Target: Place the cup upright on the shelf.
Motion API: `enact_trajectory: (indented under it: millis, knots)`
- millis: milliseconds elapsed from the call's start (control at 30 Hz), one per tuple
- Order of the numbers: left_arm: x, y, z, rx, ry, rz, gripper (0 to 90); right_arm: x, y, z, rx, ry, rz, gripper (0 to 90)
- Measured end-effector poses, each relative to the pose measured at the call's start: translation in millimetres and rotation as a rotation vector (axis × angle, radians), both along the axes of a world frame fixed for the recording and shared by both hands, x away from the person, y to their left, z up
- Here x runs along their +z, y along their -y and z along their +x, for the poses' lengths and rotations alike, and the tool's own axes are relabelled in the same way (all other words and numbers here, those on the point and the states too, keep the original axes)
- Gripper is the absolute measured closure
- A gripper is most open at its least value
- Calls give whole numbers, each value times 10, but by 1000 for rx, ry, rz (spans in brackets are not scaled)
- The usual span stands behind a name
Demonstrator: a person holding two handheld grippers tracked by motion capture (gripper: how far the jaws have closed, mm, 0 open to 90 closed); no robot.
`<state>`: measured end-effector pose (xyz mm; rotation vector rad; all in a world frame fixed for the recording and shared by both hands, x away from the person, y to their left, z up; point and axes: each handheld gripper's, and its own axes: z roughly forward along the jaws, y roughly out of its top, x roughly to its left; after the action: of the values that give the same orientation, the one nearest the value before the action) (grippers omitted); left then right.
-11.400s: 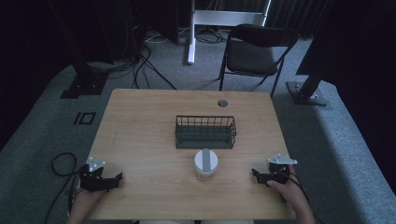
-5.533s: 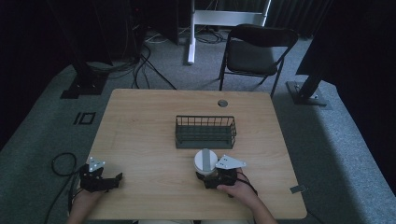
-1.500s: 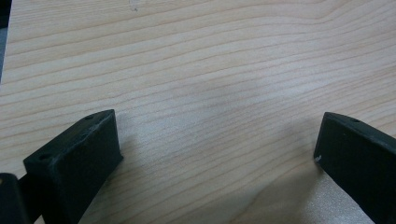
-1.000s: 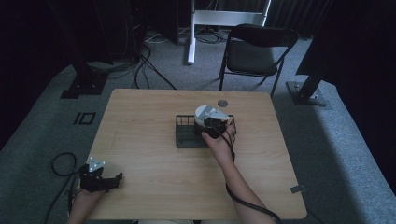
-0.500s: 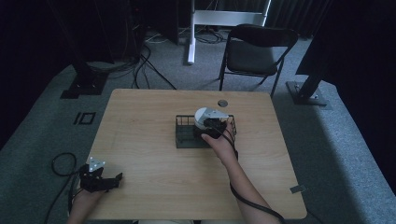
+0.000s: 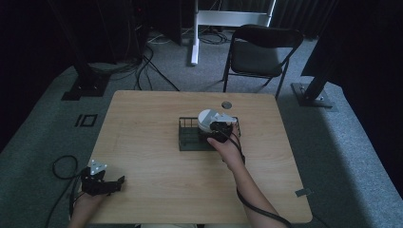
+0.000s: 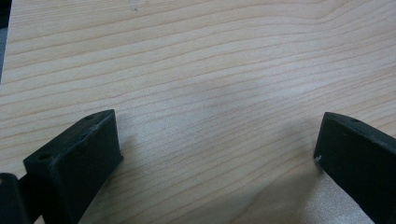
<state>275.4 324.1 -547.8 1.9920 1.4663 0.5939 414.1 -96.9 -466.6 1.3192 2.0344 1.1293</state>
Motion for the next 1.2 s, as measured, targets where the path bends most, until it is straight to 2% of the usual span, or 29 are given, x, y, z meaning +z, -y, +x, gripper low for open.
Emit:
enact_trajectory:
  millis: [600,633,900,1200]
  knots:
    - [0,0,0,0,0,0,6,98,105,-227,27,39,50,123]
    - [0,0,0,0,0,1,6,111,129,-267,24,51,60,122]
    - [0,0,0,0,0,0,6,133,206,-363,19,68,44,122]
    - [1,0,0,0,-1,0,6,69,363,-439,-4,70,37,122]
